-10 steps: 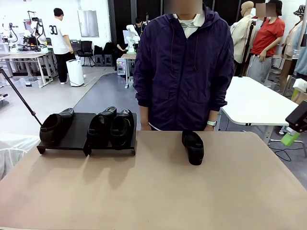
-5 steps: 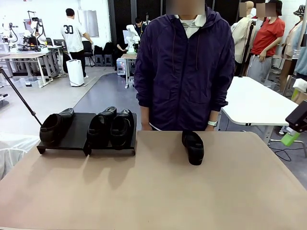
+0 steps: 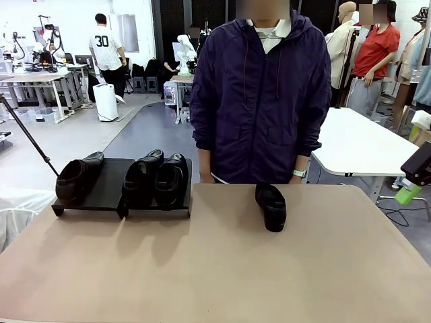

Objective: Organize the shoes by placing them on the stand.
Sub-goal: Pick up one Shoe and place it in the middle of the table.

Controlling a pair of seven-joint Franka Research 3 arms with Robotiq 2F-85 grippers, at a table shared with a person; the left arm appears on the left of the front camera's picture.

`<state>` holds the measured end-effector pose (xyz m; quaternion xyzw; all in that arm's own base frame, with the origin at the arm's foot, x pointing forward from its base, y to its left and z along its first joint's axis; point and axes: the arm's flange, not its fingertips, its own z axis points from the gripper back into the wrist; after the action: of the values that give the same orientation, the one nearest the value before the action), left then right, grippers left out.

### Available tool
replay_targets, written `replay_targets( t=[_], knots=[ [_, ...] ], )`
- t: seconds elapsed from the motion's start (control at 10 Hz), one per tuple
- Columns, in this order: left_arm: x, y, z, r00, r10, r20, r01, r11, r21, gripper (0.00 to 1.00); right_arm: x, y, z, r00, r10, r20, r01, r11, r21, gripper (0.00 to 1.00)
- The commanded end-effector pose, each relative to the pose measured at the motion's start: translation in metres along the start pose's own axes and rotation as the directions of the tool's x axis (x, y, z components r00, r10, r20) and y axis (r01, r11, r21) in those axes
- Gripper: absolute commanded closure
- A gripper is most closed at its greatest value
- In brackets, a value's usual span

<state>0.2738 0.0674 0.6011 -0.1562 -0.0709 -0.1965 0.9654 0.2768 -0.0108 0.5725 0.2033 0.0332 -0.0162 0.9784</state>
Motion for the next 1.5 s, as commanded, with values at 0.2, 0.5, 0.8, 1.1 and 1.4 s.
replay_targets(
  t=[0.2,0.5,0.8,1.1,1.4],
  knots=[
    [0.001,-0.001,0.002,1.0,0.002,-0.003,-0.003,1.0,-0.012,0.0,0.142,0.131,-0.045,0.964,0.156,-0.214,-0.227,0.903,-0.364,0.0],
    [0.001,-0.001,0.002,1.0,0.002,-0.003,-0.003,1.0,-0.012,0.0,0.207,0.208,-0.129,0.957,0.193,-0.218,-0.272,0.861,-0.43,0.0],
    [0.001,-0.001,0.002,1.0,0.002,-0.003,-0.003,1.0,-0.012,0.0,0.24,0.232,-0.178,0.968,0.228,-0.105,-0.251,0.857,-0.449,0.0],
    [0.001,-0.001,0.002,1.0,0.002,-0.003,-0.003,1.0,-0.012,0.0,0.237,0.232,-0.18,0.955,0.253,-0.152,-0.294,0.855,-0.428,0.0],
    [0.001,-0.001,0.002,1.0,0.002,-0.003,-0.003,1.0,-0.012,0.0,0.267,0.229,-0.185,0.973,0.202,-0.11,-0.229,0.893,-0.388,0.0]
  ],
)
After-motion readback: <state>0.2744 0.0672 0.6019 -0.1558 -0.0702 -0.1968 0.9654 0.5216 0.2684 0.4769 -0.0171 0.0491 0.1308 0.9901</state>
